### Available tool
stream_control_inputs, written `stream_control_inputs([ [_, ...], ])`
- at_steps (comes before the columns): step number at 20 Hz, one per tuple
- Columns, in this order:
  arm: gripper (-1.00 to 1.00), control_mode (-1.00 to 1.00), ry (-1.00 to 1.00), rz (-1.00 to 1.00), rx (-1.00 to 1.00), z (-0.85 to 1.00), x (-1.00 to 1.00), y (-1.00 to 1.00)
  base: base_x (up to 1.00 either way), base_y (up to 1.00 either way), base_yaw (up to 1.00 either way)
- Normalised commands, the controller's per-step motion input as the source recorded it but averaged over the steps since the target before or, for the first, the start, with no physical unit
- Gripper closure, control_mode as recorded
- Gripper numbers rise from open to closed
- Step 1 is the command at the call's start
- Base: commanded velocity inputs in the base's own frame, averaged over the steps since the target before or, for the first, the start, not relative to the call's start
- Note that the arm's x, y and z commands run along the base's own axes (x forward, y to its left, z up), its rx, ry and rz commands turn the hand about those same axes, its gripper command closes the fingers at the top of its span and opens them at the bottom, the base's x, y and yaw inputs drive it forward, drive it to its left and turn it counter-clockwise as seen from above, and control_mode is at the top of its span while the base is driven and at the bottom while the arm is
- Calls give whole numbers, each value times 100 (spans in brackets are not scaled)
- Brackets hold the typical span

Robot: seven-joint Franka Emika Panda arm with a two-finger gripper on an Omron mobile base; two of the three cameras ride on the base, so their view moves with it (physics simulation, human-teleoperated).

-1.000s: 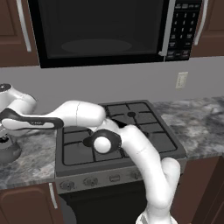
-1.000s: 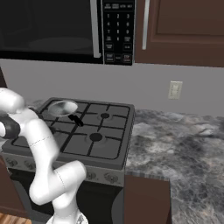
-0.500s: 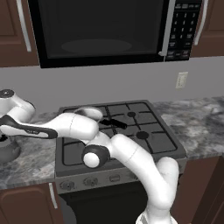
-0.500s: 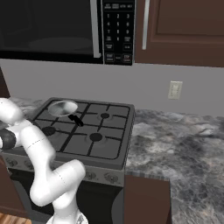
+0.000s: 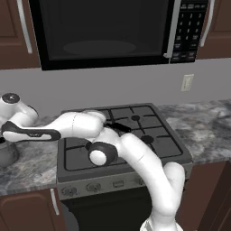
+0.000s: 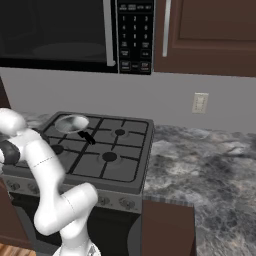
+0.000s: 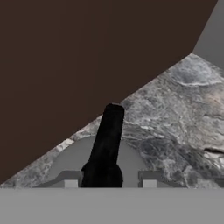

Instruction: Pick the kettle from the counter and place it on a stove burner. Then turn the burner on.

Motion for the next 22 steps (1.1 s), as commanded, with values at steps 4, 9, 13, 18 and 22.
stream_control_inputs([
  [4,100,-100,0,-6,0,0,-66,0,0,0,0],
  [9,100,-100,-1,-9,0,26,-65,-17,0,0,0],
  [13,100,-100,-7,-10,0,44,-56,-32,0,0,0],
  [18,100,-100,-9,-12,1,51,-44,-47,0,0,0],
  [22,100,-100,-6,-14,10,53,-39,-64,0,0,0],
])
